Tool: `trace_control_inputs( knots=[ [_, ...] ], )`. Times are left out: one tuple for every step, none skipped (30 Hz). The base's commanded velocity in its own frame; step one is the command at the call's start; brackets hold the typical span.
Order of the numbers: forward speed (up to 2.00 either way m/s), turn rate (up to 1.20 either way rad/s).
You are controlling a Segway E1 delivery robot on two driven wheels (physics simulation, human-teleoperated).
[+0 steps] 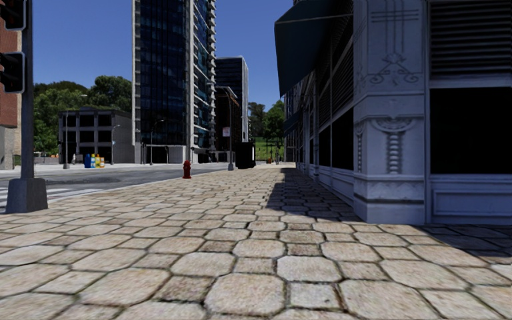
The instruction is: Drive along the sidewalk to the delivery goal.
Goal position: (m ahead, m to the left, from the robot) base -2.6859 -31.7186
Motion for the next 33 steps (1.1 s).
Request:
trace_control_inputs(
  knots=[
    [0.82, -0.48],
    [0.81, -0.54],
    [0.81, -0.63],
    [0.81, -0.73],
    [0.81, -0.73],
    [0.81, -0.77],
    [0.81, -0.77],
    [0.81, -0.78],
    [0.81, -0.78],
    [0.81, -0.78],
    [0.81, -0.78],
    [0.81, -0.78],
    [0.81, -0.78],
    [0.81, -0.78],
    [0.81, -0.78],
    [0.81, -0.78],
    [0.81, -0.78],
    [0.81, -0.78],
    [0.81, -0.78],
    [0.81, -0.25],
    [0.81, -0.07],
    [0.81, -0.01],
    [0.8, 0.0],
    [0.8, 0.0],
    [0.8, 0.0],
    [0.8, 0.0],
    [0.8, 0.0],
    [0.8, 0.0],
    [0.8, 0.0],
    [0.8, 0.0],
    [0.8, 0.0],
    [0.8, 0.0],
    [0.8, 0.0]
  ],
)
